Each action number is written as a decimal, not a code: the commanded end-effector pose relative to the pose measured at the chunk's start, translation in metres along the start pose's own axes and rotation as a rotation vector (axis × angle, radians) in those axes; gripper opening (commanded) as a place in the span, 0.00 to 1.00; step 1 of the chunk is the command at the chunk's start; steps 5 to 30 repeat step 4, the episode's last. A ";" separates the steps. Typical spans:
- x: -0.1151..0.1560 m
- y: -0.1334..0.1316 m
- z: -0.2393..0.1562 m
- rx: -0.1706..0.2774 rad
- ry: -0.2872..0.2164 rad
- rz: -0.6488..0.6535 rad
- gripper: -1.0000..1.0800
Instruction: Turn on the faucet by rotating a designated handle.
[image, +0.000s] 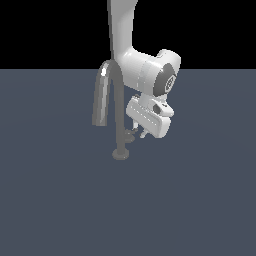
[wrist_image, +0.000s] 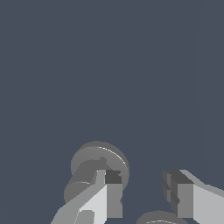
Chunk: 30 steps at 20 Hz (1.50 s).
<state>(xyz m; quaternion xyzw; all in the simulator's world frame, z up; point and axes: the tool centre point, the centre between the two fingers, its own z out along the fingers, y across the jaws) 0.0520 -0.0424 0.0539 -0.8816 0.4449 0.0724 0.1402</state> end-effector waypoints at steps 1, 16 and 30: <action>0.017 0.068 0.041 -0.078 -0.093 0.059 0.74; -0.011 -0.001 0.033 -0.040 -0.045 -0.079 0.85; -0.011 -0.001 0.033 -0.040 -0.045 -0.079 0.85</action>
